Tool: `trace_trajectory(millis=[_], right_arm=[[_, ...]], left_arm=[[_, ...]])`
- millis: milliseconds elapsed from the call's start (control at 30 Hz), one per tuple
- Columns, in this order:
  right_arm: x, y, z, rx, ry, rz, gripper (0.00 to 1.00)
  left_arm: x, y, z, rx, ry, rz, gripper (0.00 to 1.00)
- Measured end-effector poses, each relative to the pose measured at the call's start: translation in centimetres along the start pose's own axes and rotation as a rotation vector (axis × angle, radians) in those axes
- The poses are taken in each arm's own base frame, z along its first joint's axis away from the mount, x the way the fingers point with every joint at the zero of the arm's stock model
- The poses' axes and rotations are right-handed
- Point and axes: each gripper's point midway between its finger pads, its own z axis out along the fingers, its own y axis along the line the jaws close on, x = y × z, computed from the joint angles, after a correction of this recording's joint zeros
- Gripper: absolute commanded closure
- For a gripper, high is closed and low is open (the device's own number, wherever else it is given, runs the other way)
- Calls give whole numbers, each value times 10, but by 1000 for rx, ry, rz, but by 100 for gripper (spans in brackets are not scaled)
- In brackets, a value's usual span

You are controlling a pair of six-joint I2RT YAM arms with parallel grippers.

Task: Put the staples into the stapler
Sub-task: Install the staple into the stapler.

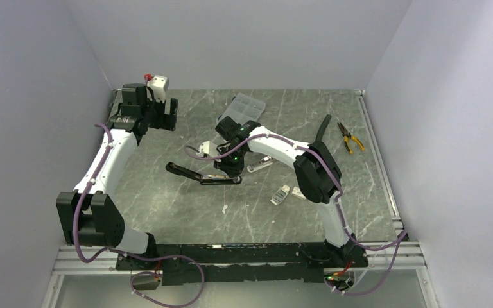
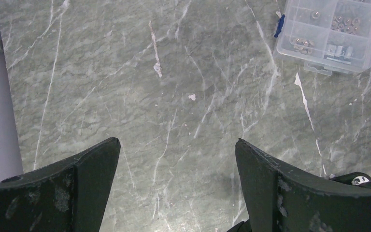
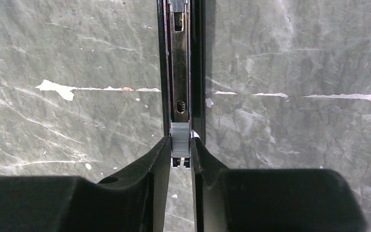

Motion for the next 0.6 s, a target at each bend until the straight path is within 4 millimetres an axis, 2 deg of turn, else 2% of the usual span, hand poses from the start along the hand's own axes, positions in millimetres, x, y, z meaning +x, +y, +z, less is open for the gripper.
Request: trace_trajectory(millis=[600], right_arm=[[4, 2, 3, -6, 9, 4, 58]], left_arm=[[0, 0, 0, 0, 0, 3, 6]])
